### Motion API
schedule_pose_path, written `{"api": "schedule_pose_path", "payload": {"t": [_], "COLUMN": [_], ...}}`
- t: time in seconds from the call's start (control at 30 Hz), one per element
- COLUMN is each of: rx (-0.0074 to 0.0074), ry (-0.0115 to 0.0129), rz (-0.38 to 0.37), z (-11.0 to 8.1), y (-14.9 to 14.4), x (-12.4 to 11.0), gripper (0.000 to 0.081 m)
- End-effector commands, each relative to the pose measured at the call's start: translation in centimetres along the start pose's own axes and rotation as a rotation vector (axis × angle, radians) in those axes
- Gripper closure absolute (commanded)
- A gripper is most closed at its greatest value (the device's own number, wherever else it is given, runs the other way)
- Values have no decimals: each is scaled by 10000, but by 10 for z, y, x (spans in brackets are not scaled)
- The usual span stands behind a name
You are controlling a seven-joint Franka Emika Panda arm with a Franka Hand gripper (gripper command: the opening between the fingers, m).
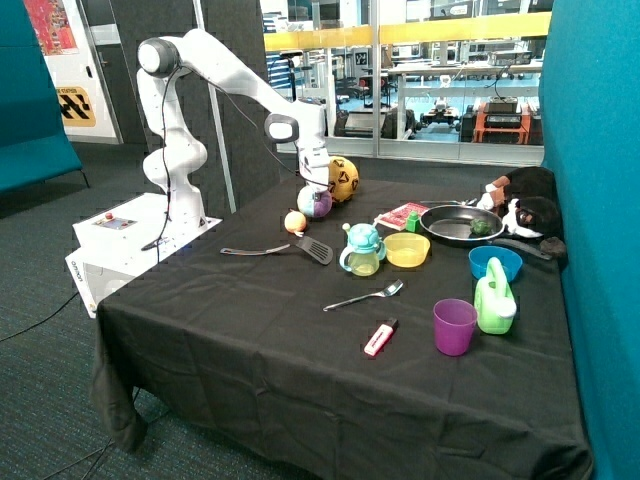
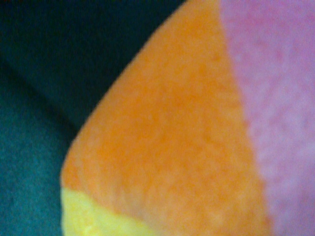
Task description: Sort the balls from left to right in order of size
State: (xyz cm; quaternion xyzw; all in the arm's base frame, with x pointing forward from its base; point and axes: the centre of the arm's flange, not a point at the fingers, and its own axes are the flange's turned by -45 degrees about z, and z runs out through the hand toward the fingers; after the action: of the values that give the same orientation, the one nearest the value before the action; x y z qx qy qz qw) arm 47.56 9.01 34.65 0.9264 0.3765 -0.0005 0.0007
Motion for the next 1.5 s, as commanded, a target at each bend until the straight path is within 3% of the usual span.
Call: {"api": "schedule_pose_path", "payload": {"t": [0.0,0.43,0.9,1.47], "rx": [10,10,10,10], "ry": [14,14,14,14], "rz": [21,-123,-59,219], "z": [-2,-1,-36,-62], "y": [3,-5,4,21], "x": [-2,0,9,-15], "gripper": [0,0,0,0]}}
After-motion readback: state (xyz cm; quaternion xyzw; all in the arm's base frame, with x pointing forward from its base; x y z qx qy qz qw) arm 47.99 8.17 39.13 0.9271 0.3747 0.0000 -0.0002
